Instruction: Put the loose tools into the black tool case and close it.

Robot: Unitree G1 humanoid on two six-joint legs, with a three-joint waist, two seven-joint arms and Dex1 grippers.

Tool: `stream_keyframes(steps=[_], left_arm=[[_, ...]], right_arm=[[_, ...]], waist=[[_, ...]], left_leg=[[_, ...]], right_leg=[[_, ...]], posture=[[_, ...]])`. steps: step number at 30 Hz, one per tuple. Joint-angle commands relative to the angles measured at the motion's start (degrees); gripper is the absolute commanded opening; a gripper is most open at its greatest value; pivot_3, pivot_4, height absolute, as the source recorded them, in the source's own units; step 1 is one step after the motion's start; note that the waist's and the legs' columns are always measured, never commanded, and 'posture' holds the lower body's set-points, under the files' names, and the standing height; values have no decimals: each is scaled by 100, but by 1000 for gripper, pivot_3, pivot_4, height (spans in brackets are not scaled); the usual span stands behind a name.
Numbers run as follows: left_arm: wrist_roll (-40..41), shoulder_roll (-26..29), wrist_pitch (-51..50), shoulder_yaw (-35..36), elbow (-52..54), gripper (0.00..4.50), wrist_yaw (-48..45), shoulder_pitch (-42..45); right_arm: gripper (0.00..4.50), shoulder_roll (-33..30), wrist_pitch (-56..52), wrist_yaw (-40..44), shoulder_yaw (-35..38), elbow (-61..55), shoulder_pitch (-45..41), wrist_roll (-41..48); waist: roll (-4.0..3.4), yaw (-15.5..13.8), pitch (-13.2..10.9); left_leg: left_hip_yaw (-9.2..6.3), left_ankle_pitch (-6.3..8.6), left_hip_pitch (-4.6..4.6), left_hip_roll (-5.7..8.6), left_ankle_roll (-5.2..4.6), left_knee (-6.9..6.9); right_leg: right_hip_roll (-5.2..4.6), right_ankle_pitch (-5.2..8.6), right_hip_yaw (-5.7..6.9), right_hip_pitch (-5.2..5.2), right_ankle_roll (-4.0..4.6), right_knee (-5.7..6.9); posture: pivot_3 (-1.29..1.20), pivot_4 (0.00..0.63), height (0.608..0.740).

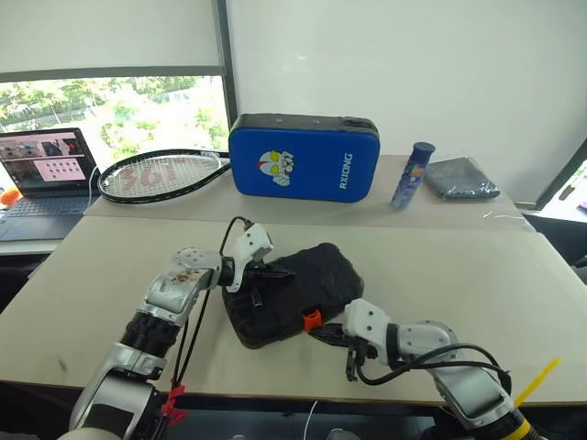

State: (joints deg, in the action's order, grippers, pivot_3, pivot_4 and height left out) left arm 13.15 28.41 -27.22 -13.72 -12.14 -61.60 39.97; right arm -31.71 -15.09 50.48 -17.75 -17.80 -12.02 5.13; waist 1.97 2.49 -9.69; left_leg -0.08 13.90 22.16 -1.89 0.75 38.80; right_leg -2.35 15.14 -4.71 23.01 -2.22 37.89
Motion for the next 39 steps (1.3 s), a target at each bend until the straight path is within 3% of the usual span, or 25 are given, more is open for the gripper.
stream_keyframes(steps=[1,6,12,15,19,24,25,26,33,39], left_arm=[[-384,53,-414,-525,-359,29,-55,-324],[-425,48,-528,-622,-349,29,-87,-496],[-344,18,-404,-442,-370,29,-38,-595],[-119,47,-49,-54,-248,29,-72,-687],[632,267,428,1002,238,29,-326,-965],[1203,1283,1005,2145,804,1226,-1106,-2085],[1170,1449,1220,2312,797,1770,-1154,-2298],[1263,1608,1368,2545,817,1957,-1310,-2557],[1261,2052,2490,3788,445,4488,-1575,-4021],[1105,1990,3087,4098,265,4488,-1266,-4438]], right_arm=[[0,106,184,-206,99,44,-272,-130],[0,208,210,-357,183,326,-408,-267],[0,311,357,-364,183,463,-399,-296],[0,269,308,-222,306,298,-294,-98],[0,-147,155,340,954,-388,323,856],[1296,-790,602,1220,2234,-686,1430,1948],[1843,-886,696,1327,2427,-629,1578,2025],[2060,-941,942,1454,2653,-493,1715,2075],[4476,-1207,2462,2145,3782,924,2350,1960],[4476,-1263,3034,2099,4003,1595,2223,1863]], waist=[[1,6,2],[1,25,3],[-7,22,19],[-9,44,22],[-16,55,23],[-15,118,21],[-13,124,20],[-13,125,19],[1,-16,10],[6,-62,5]], left_leg=[[0,0,-8,-1,0,0],[1,1,-83,-5,1,-8],[2,1,-87,-5,1,-15],[4,1,-89,-6,1,-19],[10,1,-83,-5,1,-43],[11,1,-70,-9,1,-95],[11,2,-64,-11,1,-107],[11,2,-51,-12,1,-106],[28,1,-8,-5,1,-98],[28,1,-5,-7,1,-98]], right_leg=[[1,0,0,-5,0,2],[7,4,-2,-77,-1,-11],[8,5,-7,-79,-2,-19],[10,5,-12,-78,-2,-19],[9,5,-24,-64,-2,-26],[11,5,-26,-43,4,-62],[10,1,-27,-35,12,-71],[10,-6,-24,-26,27,-72],[-17,-11,-21,7,25,-87],[-16,-11,-15,10,26,-88]], posture=[[0,150,740],[0,150,740],[0,150,740],[0,150,740],[0,150,740],[0,150,740],[0,150,740],[0,150,740],[0,150,740],[0,150,740]])
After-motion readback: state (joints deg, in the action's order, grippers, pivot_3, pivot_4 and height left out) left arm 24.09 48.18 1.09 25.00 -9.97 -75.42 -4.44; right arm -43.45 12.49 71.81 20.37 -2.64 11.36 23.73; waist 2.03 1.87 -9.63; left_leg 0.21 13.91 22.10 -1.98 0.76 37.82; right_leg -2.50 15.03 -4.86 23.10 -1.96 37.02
